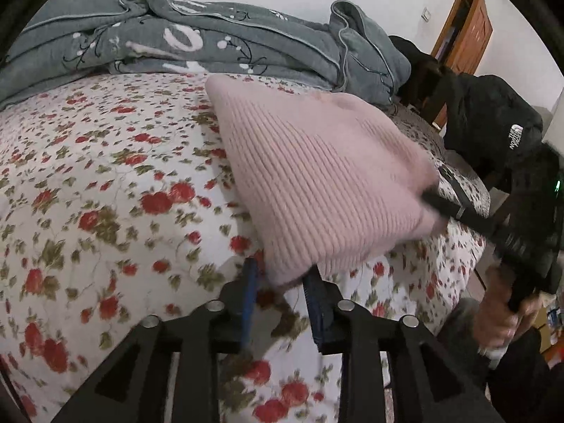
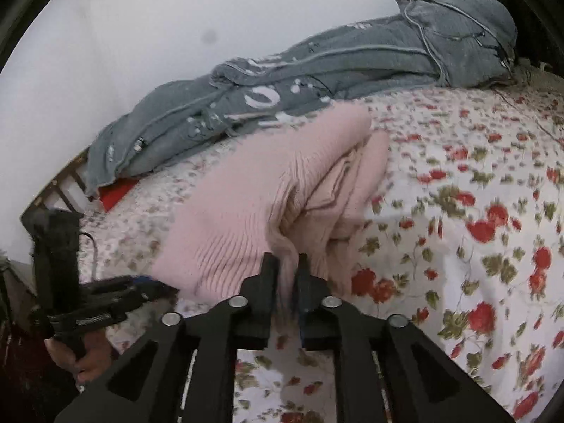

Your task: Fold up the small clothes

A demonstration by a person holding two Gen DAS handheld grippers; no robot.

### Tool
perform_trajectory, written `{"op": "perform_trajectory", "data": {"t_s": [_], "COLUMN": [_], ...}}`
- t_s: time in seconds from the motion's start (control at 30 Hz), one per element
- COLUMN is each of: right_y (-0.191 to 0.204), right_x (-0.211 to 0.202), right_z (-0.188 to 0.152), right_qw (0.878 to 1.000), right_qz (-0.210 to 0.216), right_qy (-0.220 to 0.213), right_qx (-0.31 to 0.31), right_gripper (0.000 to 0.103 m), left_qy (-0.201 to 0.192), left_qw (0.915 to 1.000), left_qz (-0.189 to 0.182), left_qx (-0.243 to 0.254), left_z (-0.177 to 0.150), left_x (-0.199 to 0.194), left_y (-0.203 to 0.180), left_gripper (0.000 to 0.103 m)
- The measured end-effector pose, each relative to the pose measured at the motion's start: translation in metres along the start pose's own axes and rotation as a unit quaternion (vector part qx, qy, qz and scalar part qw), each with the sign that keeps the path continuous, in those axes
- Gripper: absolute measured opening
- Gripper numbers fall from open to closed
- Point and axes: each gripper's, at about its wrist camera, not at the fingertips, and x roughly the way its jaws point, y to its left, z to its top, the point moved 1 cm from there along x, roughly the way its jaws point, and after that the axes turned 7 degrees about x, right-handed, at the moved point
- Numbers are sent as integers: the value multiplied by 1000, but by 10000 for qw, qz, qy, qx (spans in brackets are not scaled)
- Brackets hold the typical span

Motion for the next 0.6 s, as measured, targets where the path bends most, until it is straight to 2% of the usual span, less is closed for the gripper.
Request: {"op": "perform_trajectory", "data": {"t_s": [0.03, 0.07, 0.1, 0.13, 0.23, 0.3, 0.33, 0.37, 0.4, 0.43, 0.47, 0.53, 0.6], "right_y": [4, 8, 12, 15, 17, 12, 7, 1, -5, -8, -7, -3, -12], "right_x": [-7, -13, -18, -20, -12, 11, 28, 41, 49, 52, 49, 32, 11], "right_z": [6, 13, 20, 27, 51, 65, 69, 70, 69, 69, 70, 72, 69], "right_qw": [9999, 9996, 9992, 9988, 9981, 9989, 9986, 9971, 9957, 9954, 9965, 9980, 9931], "right_qz": [46, 94, 128, 170, 186, -20, -258, -422, -433, -299, -170, 216, 654], "right_qy": [-119, -242, -330, -413, -593, -377, -82, 159, 277, 277, 153, -214, -697], "right_qx": [-53, -123, -162, -177, 7, 289, 449, 619, 770, 862, 810, 552, 683], "right_gripper": [26, 38, 44, 52, 54, 57, 57, 52, 44, 26, 21, 20, 20], "left_qy": [-7, -26, -65, -117, -89, -82, -95, -117, -136, -140, -145, -163, -150], "left_qw": [10000, 9998, 9995, 9989, 9977, 9974, 9971, 9967, 9965, 9964, 9964, 9964, 9964], "left_qz": [50, 188, 305, 433, 653, 715, 758, 804, 825, 831, 830, 830, 838], "left_qx": [-4, 4, 39, 117, 152, 90, 72, 55, 31, 10, -12, -25, -5], "left_z": [-2, -3, -5, -6, -3, 2, 5, 8, 11, 13, 16, 23, 29], "left_x": [-4, -8, -12, -17, -26, -30, -32, -34, -35, -36, -36, -35, -32], "left_y": [2, 4, 6, 7, 13, 18, 21, 23, 25, 26, 28, 30, 30], "left_gripper": [48, 57, 65, 65, 65, 65, 65, 65, 65, 65, 65, 65, 65]}}
